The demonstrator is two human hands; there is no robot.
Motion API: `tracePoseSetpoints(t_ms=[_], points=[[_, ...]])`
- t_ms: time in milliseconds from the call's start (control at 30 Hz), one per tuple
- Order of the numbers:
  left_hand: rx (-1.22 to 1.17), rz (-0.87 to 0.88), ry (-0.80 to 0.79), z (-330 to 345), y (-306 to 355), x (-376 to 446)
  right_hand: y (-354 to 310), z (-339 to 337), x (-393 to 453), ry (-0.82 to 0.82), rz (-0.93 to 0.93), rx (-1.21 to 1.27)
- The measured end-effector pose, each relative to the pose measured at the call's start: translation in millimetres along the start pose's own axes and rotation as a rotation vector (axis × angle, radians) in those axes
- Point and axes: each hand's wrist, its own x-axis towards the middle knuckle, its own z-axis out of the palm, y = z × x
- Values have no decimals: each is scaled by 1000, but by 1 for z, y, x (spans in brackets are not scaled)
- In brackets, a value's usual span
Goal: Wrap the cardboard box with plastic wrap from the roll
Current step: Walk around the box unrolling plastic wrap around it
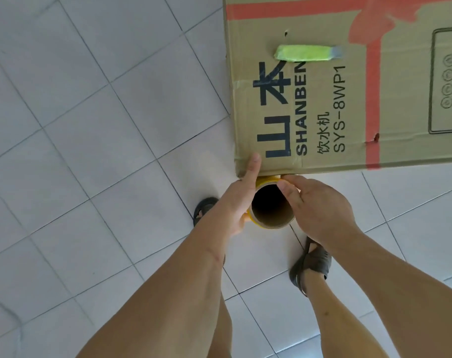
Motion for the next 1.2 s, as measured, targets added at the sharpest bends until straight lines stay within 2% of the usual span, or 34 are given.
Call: tracePoseSetpoints(t_ms=[100,200,233,300,400,467,567,633,733,800,867,967,1133,1200], points=[[-37,16,77,14,12,-8,12,8,3,-21,25,155],[-94,54,144,27,14,-8,18,17,6,-65,144,420],[-113,59,137,30,12,-8,21,18,5,-74,144,428],[-144,44,101,32,6,-9,29,15,1,-48,61,283],[-139,28,68,37,0,-7,47,13,-2,86,32,211],[-138,36,100,45,0,-4,53,16,1,59,60,304],[-167,65,169,57,1,1,47,20,1,-57,162,609],[-190,73,125,60,-1,1,50,18,0,-31,210,714],[-206,68,18,60,-7,1,57,10,-4,-7,195,586],[-204,94,49,64,-5,2,57,7,-5,-7,154,497],[-141,93,132,70,5,-1,52,5,-4,-55,153,550],[-112,40,108,78,13,0,51,-3,0,-101,261,664],[-246,-61,5,93,8,0,78,-22,3,-7,288,347],[-236,-52,22,103,8,-2,83,-24,5,-67,289,392]])
